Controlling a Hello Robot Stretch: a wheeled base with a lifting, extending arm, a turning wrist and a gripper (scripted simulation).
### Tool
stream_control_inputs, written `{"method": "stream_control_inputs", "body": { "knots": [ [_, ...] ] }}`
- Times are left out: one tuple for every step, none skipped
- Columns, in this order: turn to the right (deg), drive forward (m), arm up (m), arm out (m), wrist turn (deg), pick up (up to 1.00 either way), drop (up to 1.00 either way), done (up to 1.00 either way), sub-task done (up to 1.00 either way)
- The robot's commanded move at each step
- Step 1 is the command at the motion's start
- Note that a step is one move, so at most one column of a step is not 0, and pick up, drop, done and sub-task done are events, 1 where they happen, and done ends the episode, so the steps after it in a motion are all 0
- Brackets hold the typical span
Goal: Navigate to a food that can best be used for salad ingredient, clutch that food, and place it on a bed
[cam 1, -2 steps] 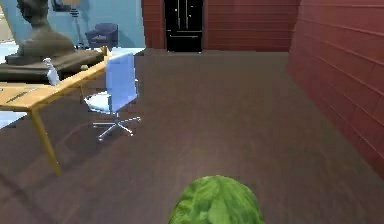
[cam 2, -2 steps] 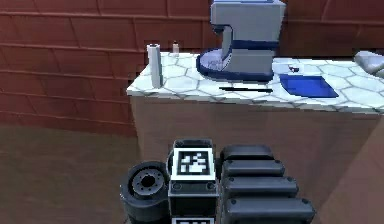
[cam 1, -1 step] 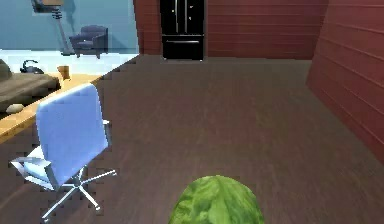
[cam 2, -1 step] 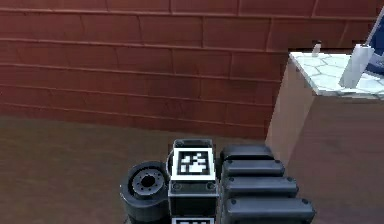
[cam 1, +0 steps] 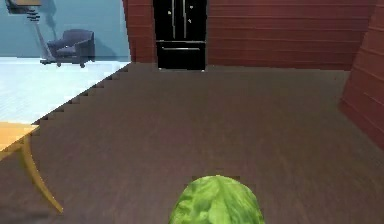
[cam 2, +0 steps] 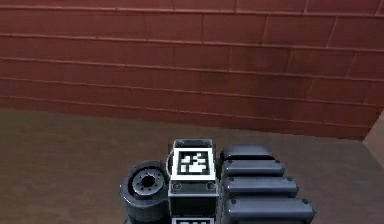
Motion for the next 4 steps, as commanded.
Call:
{"method": "stream_control_inputs", "body": {
  "knots": [
    [0.0, 0.65, 0.0, 0.0, 0.0, 0.0, 0.0, 0.0, 0.0],
    [-30.0, 0.0, 0.0, 0.0, 0.0, 0.0, 0.0, 0.0, 0.0],
    [0.0, 1.0, 0.0, 0.0, 0.0, 0.0, 0.0, 0.0, 0.0],
    [0.0, 0.1, 0.0, 0.0, 0.0, 0.0, 0.0, 0.0, 0.0]
  ]
}}
